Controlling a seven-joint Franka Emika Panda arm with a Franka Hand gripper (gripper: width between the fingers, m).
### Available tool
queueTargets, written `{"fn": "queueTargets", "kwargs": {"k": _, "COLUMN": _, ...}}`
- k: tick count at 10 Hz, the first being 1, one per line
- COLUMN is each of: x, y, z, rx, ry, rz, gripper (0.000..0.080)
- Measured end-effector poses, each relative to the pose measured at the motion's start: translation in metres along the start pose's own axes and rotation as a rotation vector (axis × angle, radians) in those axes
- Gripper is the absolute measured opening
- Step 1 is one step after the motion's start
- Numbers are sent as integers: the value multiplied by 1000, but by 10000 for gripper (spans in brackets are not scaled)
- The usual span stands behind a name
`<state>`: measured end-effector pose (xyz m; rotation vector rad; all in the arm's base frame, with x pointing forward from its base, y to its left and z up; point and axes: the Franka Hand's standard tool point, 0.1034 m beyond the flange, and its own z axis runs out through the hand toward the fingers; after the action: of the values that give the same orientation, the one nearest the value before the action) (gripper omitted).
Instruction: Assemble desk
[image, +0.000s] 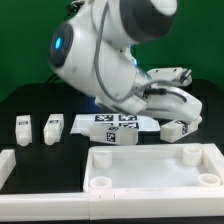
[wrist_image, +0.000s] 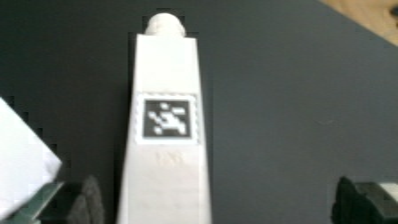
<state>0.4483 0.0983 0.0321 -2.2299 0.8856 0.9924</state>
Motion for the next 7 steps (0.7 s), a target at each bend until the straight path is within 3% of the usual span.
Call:
{"fn": "queueTargets", "kwargs": {"k": 3, "x": 1, "y": 1, "z": 1, "rx": 1, "ry": 3, "rz": 3, "gripper": 649}}
{"fn": "queueTargets", "kwargs": {"k": 5, "x": 1, "y": 17, "z": 9, "rx": 2, "ry": -52, "rz": 39, "gripper": 649}}
{"fn": "queueTargets", "kwargs": {"k": 7, "x": -2, "y": 20, "z": 10, "rx": -3, "ry": -78, "rz": 46, "gripper": 649}}
